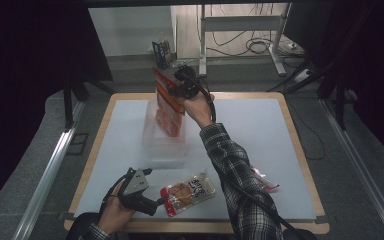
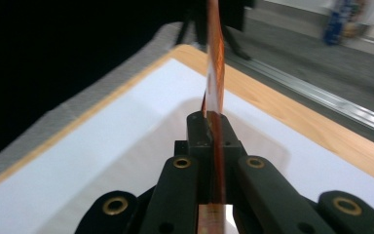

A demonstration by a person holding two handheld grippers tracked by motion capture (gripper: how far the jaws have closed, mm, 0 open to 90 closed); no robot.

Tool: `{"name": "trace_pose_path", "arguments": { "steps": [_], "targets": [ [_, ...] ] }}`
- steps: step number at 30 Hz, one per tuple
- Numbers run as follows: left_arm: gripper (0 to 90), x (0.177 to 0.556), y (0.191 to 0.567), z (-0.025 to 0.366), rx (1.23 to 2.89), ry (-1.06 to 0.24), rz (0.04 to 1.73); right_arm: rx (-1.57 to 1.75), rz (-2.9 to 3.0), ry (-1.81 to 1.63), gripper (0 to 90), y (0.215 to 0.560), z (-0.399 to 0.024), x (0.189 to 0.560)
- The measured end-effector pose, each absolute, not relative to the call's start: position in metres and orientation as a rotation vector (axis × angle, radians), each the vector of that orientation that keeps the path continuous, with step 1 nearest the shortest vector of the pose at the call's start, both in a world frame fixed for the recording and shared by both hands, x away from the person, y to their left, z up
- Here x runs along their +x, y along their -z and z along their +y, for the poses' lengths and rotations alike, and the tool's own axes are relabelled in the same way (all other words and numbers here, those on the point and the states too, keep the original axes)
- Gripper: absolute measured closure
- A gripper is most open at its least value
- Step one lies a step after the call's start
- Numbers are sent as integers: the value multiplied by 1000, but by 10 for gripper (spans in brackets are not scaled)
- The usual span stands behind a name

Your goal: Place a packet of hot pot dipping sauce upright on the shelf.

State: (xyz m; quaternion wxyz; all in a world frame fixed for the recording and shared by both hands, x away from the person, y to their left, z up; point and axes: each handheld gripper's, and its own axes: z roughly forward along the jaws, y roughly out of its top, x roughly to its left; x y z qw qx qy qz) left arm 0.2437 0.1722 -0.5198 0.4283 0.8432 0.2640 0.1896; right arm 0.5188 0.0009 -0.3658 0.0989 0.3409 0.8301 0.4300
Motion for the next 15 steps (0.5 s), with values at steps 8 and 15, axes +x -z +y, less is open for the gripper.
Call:
{"name": "trace_pose_path", "arguments": {
  "steps": [8,15],
  "targets": [
    [0,244,521,172,2118,-484,666,1020,2382,-1103,843,380,-18,526],
    [0,245,521,172,2126,-492,674,902,2402,-1036,481,375,-16,522]
  ]
}}
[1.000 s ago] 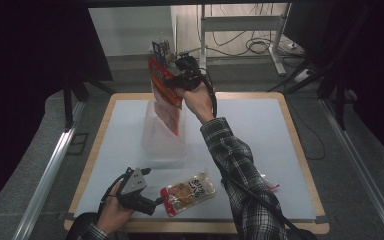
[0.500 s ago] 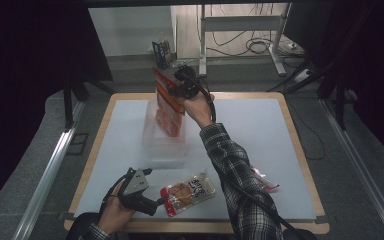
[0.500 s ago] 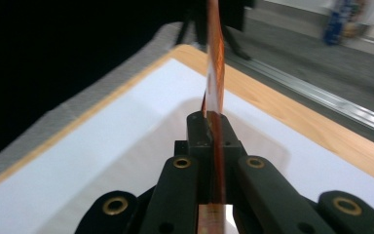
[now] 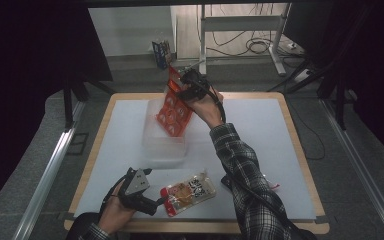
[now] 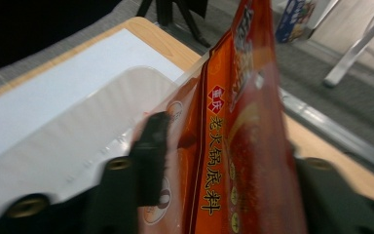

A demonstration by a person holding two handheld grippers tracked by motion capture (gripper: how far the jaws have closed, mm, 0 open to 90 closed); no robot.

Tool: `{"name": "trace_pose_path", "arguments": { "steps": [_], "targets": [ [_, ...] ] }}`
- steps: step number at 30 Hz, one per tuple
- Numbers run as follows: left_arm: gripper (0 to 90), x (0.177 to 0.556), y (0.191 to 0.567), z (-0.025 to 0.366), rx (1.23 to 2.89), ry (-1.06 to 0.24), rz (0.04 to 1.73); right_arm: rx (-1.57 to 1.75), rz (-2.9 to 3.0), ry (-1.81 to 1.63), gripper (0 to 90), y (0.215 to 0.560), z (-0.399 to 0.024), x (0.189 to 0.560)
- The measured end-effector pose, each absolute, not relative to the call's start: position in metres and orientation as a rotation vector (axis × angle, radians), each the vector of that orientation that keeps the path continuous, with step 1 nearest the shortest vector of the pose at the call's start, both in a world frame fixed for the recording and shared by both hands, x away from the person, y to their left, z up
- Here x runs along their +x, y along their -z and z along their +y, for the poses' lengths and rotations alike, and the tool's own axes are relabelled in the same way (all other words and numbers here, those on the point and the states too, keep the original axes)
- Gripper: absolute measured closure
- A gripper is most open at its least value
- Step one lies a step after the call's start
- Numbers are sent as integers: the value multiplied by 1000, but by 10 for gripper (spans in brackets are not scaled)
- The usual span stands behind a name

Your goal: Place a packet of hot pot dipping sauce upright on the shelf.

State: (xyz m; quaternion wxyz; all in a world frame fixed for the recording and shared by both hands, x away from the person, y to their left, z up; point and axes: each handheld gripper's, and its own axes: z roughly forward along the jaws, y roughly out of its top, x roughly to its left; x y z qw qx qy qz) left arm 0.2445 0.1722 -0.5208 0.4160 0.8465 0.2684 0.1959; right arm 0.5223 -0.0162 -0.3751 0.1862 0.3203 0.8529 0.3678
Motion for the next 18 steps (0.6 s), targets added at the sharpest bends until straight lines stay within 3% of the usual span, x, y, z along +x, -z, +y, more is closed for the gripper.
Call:
{"name": "trace_pose_path", "arguments": {
  "steps": [5,9,18],
  "targets": [
    [0,245,520,173,2122,-493,685,888,2389,-1044,255,372,-19,521],
    [0,245,520,174,2120,-494,691,867,2401,-1064,129,369,-26,519],
    [0,245,522,174,2115,-491,690,815,2450,-1056,5,367,-44,509]
  ]
}}
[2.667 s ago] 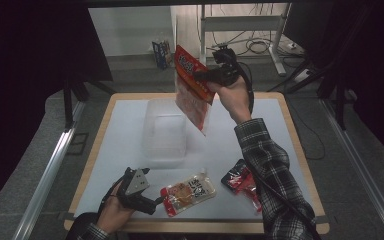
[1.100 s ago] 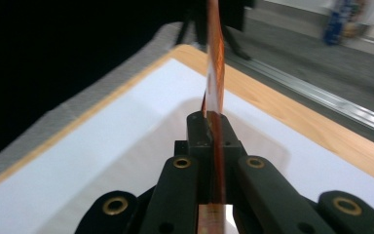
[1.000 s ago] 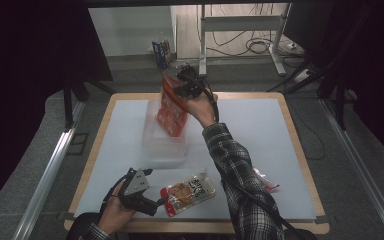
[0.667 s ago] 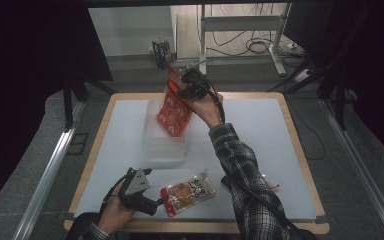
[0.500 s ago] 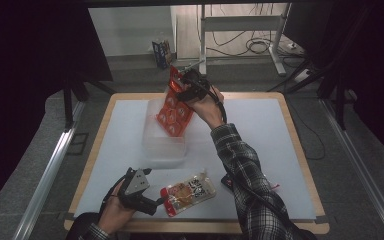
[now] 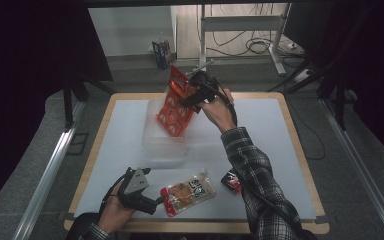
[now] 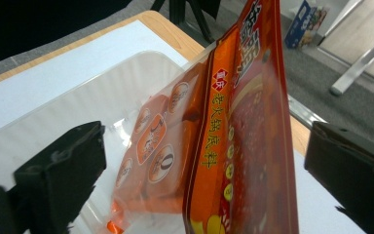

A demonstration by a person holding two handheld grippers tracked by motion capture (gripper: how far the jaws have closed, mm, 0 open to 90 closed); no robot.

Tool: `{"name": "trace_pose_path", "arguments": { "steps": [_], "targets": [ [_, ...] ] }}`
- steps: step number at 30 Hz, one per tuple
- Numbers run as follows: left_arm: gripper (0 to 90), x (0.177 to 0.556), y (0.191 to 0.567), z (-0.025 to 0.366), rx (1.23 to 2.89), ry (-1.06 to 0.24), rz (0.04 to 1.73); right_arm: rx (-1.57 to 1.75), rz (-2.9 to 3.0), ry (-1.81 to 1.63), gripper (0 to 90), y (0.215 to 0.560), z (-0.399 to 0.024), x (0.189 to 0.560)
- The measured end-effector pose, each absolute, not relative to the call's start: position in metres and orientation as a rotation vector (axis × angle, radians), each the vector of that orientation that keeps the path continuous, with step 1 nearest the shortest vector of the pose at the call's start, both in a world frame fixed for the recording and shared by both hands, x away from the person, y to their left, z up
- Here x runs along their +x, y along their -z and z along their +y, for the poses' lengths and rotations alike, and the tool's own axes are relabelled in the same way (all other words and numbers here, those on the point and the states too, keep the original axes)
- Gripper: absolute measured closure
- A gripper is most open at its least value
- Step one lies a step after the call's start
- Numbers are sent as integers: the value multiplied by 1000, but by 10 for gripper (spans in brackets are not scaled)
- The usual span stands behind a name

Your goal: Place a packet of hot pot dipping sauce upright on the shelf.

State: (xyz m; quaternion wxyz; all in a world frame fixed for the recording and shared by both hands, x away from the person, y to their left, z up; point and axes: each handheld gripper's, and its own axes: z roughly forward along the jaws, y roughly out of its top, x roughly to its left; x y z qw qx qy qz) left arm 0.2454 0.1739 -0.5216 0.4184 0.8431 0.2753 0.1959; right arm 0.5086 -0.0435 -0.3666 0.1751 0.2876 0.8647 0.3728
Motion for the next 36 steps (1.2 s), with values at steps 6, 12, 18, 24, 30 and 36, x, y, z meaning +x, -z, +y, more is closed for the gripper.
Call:
{"name": "trace_pose_path", "arguments": {
  "steps": [6,12,18,24,30,36],
  "targets": [
    [0,246,522,175,2111,-488,693,787,2446,-1072,0,370,-53,493],
    [1,249,523,177,2091,-465,715,770,2453,-1115,0,376,-67,480],
    [1,248,524,175,2100,-469,700,743,2466,-1130,0,382,-78,467],
    [0,246,524,172,2118,-483,661,683,2485,-1103,0,389,-82,448],
    [0,246,524,172,2121,-490,659,708,2487,-1131,0,397,-94,432],
    [0,246,524,171,2131,-488,665,780,2491,-1106,0,416,-111,421]
  ]
}}
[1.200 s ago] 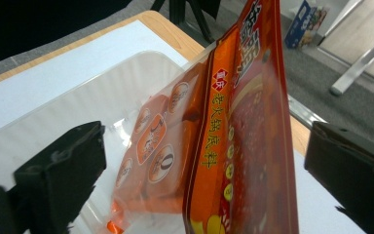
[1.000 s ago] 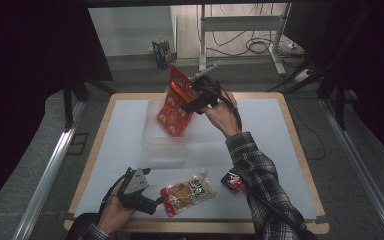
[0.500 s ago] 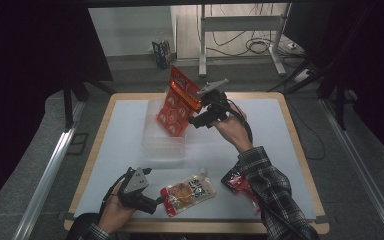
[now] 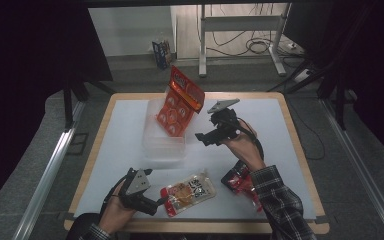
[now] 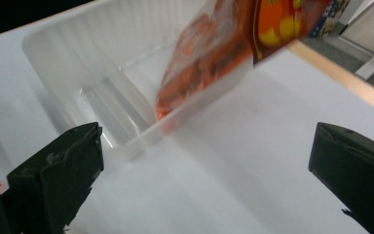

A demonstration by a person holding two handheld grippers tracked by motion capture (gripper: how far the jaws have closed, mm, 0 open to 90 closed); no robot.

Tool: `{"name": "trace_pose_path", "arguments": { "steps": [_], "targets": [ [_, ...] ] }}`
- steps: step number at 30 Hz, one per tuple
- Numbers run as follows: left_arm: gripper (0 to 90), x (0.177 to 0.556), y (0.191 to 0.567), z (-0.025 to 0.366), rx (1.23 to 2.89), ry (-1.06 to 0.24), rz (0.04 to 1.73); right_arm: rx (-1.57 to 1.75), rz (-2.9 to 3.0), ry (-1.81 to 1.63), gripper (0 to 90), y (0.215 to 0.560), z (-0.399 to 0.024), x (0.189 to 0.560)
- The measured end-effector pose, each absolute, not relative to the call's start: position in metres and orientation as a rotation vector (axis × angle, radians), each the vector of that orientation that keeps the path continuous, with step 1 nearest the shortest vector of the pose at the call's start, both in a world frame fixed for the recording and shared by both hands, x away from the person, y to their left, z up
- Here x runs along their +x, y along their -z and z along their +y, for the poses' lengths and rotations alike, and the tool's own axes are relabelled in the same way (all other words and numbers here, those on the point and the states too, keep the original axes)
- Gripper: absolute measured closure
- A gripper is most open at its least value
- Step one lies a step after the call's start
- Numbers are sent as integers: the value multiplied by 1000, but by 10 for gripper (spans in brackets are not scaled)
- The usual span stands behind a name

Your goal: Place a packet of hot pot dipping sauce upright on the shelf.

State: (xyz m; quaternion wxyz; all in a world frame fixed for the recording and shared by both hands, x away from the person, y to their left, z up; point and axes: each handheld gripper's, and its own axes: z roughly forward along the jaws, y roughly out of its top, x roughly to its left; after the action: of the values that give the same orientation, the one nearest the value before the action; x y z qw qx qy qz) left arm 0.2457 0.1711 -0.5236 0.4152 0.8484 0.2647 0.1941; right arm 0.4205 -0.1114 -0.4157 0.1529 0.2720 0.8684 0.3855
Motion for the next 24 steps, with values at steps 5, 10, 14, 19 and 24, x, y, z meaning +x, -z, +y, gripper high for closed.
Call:
{"name": "trace_pose_path", "arguments": {
  "steps": [5,10,14,19,24],
  "targets": [
    [0,245,523,171,2130,-490,667,837,2502,-1162,0,430,-125,413],
    [0,245,523,170,2140,-488,663,860,2534,-1197,0,437,-133,407],
    [0,245,523,170,2143,-488,657,838,2541,-1197,14,438,-140,400],
    [0,244,523,170,2141,-483,651,868,2575,-1155,51,445,-149,395],
    [0,243,523,169,2154,-487,633,890,2603,-1120,88,453,-159,389]
  ]
}}
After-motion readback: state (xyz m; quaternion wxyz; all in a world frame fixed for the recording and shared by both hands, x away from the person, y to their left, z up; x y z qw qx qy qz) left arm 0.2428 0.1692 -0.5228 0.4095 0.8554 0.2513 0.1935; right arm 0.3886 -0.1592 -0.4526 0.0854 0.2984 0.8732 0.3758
